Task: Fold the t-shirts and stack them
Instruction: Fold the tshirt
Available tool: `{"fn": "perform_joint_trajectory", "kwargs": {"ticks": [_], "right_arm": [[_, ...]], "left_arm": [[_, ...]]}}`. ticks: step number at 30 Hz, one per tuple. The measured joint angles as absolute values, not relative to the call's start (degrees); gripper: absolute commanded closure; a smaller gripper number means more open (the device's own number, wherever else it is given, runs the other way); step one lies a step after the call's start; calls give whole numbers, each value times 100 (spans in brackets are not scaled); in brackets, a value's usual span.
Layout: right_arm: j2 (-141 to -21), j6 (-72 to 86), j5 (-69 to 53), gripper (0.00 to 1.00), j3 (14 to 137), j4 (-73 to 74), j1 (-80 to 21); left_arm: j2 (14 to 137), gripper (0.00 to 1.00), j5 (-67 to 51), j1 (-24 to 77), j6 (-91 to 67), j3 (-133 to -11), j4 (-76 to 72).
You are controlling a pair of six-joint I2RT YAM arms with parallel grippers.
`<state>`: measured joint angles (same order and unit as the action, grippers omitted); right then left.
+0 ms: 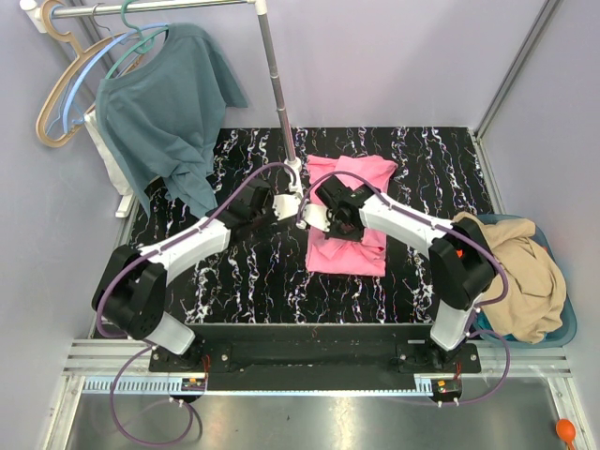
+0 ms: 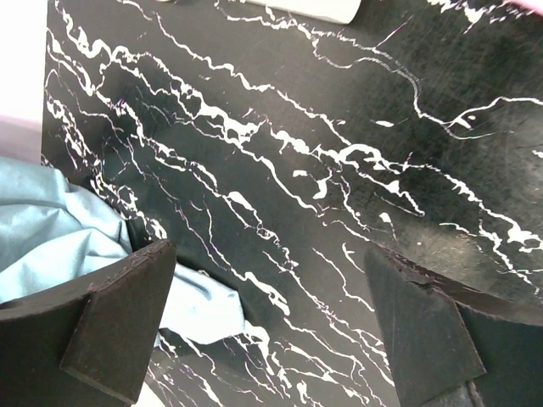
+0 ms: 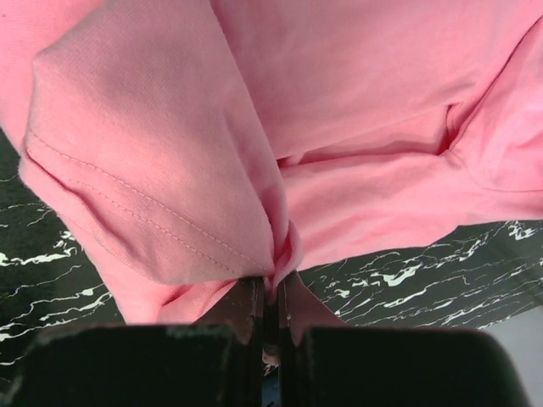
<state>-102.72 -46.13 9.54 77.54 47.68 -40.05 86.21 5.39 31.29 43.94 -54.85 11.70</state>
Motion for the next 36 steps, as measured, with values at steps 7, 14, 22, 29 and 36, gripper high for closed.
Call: {"fn": "perform_joint_trajectory", "kwargs": {"ticks": [7, 14, 22, 29, 36], "right_arm": [[-10484, -4707, 963, 98, 7841, 4563, -3946], [-10637, -4711, 1109, 50, 7843, 4263, -3854], [-10689, -4473, 1562, 16, 7830, 3791, -3728], [-10689, -4014, 1872, 14, 7664, 3367, -3699], [-10313, -3610, 1962, 14, 7330, 3135, -3658]], "left_arm": [[8676, 1, 692, 3094, 4392, -5485, 1168], [8718, 1, 821, 3041, 4386, -5485, 1146], [8718, 1, 856, 3013, 4246, -5483, 930], [8718, 1, 773, 3048, 4235, -5474, 834], [8718, 1, 569, 3203, 4353, -5452, 808]]}}
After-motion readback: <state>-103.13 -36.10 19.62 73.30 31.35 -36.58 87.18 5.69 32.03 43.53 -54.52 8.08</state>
